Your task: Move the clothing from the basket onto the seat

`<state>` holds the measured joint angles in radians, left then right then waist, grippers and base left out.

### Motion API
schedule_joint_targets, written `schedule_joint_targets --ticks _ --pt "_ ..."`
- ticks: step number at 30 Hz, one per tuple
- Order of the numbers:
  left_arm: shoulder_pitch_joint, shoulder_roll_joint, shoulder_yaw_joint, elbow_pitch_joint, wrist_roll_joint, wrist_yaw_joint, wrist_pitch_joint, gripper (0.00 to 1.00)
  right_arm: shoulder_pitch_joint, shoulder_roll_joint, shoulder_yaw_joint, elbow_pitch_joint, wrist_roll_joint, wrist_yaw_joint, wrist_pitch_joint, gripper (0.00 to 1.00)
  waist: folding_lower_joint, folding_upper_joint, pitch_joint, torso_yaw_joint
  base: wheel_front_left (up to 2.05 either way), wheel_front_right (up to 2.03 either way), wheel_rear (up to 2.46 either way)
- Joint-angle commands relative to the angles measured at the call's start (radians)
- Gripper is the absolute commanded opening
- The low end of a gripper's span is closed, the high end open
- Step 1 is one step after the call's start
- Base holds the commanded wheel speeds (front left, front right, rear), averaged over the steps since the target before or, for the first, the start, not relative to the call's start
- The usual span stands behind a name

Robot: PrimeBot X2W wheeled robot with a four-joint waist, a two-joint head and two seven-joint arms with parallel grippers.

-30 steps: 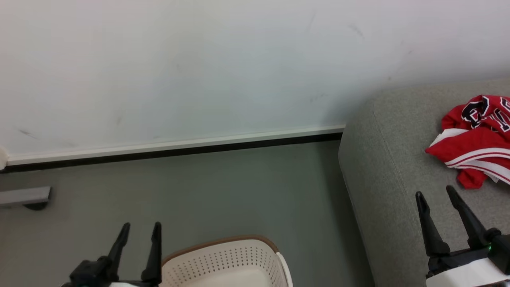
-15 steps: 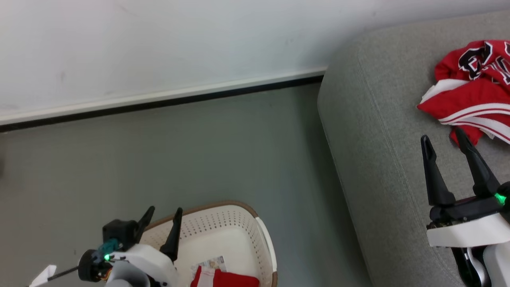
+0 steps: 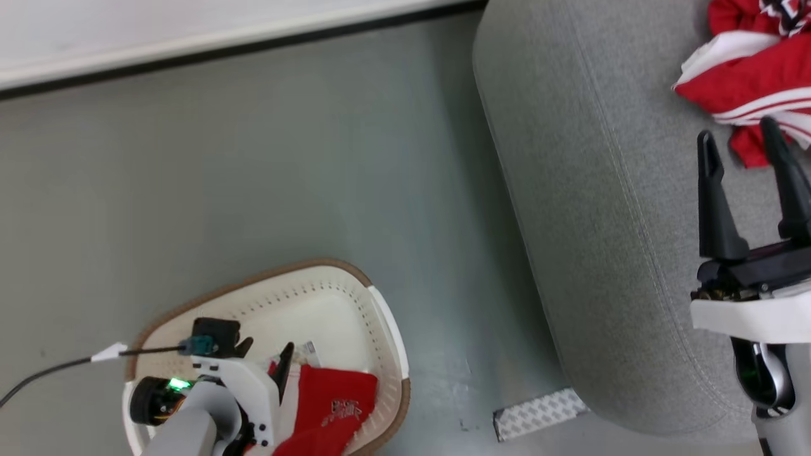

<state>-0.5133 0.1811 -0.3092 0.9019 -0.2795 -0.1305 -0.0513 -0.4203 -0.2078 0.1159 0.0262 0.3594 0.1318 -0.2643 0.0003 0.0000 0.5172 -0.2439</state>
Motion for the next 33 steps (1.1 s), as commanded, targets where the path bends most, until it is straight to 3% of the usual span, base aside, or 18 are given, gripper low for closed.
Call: schedule_joint_targets --ticks 1,11,26,33 --pt "-0.028 0.013 -0.016 0.032 -0.022 0.001 0.012 1.0 -0.028 0.006 -0.008 -0.015 -0.008 -0.002 0.0 1.0 -0.0003 0.0 0.071 -0.037 0.0 0.0 0.0" --pt "-0.166 0.057 -0.093 0.232 -0.057 0.001 0.094 1.0 -0.121 0.025 -0.031 -0.092 -0.021 -0.002 0.0 1.0 -0.0003 0.0 0.237 -0.097 0.0 0.0 0.0" --pt "-0.273 0.108 -0.15 0.349 -0.076 0.003 0.162 1.0 -0.188 0.074 -0.062 -0.196 -0.03 -0.002 0.0 1.0 -0.0003 0.0 0.423 -0.164 0.0 0.0 0.0" --pt "-0.287 0.113 -0.169 0.379 -0.078 0.007 0.272 1.0 -0.179 0.089 -0.072 -0.2 -0.035 -0.002 0.0 1.0 -0.0003 0.0 0.462 -0.164 0.0 0.0 0.0"
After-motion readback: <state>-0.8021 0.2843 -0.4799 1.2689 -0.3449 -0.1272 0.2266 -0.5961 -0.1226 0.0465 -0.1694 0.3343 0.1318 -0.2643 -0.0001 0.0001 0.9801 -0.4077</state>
